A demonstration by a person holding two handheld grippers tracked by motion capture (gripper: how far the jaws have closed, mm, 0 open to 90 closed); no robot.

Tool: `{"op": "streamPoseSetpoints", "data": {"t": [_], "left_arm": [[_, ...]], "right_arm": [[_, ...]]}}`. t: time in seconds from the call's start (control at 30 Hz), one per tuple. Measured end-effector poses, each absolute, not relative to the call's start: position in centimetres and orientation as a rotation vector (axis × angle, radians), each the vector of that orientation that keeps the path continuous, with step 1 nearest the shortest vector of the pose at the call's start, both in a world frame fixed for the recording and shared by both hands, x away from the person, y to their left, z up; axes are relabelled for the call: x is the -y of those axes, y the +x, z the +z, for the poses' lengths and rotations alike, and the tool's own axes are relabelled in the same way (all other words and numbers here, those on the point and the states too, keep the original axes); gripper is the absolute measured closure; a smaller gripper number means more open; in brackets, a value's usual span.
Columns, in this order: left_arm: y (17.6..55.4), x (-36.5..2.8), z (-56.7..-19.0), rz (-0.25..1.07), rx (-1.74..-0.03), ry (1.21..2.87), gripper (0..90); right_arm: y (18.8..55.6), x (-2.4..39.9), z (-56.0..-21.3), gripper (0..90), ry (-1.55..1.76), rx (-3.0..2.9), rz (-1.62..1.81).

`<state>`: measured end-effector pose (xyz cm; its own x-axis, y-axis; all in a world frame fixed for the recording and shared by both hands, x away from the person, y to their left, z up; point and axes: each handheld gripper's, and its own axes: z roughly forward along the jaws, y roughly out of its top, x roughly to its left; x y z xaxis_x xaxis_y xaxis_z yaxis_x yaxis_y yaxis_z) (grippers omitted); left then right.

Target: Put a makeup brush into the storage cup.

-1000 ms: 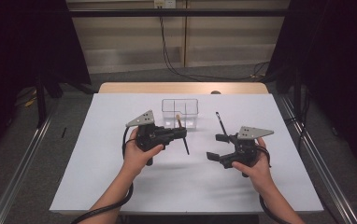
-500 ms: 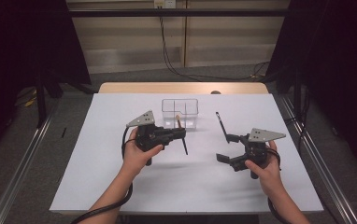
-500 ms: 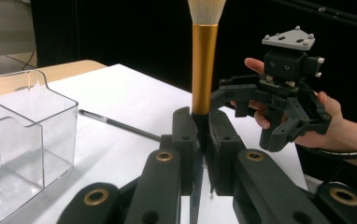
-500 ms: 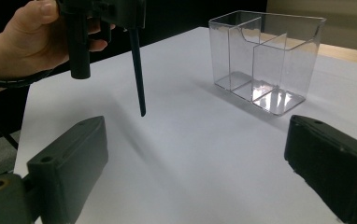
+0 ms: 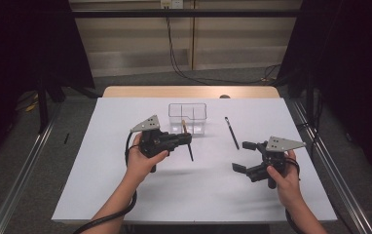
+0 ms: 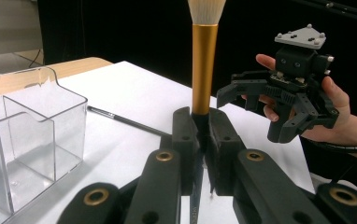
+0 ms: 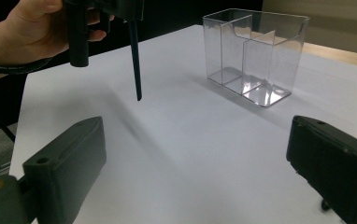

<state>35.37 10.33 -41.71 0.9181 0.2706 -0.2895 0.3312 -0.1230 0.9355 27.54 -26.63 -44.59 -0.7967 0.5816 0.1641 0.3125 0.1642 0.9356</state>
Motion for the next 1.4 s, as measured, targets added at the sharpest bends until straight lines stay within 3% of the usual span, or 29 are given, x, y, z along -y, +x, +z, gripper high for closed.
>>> {"op": "streamPoseSetpoints", "data": {"t": [1.4], "left_arm": [[38.6,-13.3,-39.5,0.063,-0.554,1.745,83.4]], "right_arm": [[25.2,30.5,-45.5,4.5,0.904,-2.163,1.623]]}}
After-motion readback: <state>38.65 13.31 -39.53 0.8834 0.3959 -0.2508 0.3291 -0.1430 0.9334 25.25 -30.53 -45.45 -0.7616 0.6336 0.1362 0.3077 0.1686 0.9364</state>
